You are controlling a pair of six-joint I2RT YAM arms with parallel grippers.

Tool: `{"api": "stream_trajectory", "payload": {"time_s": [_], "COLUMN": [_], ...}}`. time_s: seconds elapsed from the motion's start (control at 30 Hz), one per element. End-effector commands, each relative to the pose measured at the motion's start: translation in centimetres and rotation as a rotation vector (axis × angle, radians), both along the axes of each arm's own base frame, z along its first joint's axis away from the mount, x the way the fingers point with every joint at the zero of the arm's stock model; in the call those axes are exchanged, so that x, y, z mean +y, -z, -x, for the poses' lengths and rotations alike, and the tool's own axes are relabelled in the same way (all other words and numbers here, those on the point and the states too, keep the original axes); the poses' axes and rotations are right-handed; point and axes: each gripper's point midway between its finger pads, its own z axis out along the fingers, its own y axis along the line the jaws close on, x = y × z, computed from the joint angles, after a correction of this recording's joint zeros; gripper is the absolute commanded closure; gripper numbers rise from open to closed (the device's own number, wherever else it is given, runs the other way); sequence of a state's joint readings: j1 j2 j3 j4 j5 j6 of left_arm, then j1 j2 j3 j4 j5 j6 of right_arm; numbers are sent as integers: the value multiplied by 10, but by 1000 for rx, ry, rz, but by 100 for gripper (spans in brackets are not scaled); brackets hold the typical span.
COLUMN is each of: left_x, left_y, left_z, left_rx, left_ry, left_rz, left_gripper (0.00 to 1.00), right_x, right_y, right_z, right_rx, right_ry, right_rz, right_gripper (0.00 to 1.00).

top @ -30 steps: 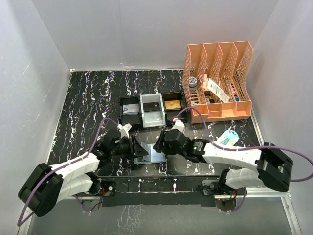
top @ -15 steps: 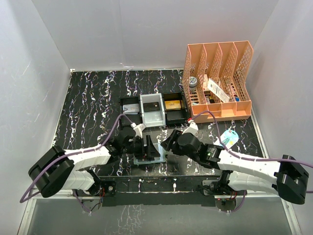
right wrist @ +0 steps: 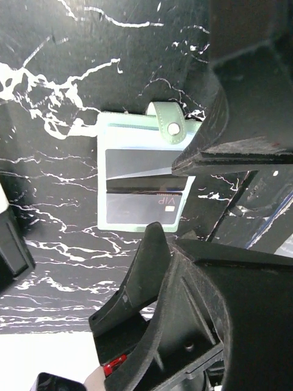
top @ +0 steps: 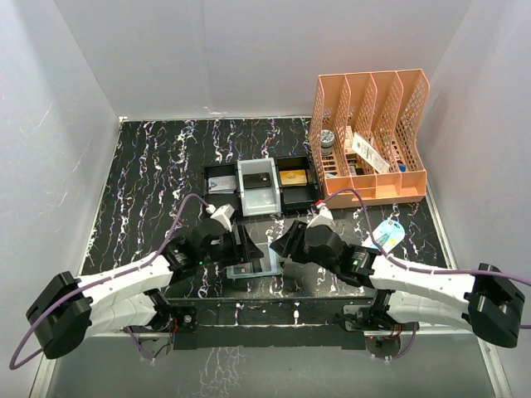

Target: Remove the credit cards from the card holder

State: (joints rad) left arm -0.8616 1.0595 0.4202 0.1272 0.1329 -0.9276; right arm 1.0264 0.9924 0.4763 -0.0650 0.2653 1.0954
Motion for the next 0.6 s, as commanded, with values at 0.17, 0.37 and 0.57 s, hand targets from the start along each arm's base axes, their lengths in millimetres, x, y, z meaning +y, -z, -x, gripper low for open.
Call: {"api": "stream_trajectory", "payload": {"time_s": [0.17,0.37,0.57], "left_x": [21,17,12], "left_y": [16,19,20], "left_z": [-5,-9,-13], "left_rx": [19,31,41], "left_ry": [-112,-121,-136], "left_rz": [-79,-75,-72], "left_gripper": [44,50,54], "right_x": [44,56,50], "right_y": [-6,15,44], "right_z": [0,-7,-16], "right_rx": [-4,48,114], "right_ry": [-185,-237,-226], "right_rz": [-11,39,113], "right_gripper": [61,67,69]}}
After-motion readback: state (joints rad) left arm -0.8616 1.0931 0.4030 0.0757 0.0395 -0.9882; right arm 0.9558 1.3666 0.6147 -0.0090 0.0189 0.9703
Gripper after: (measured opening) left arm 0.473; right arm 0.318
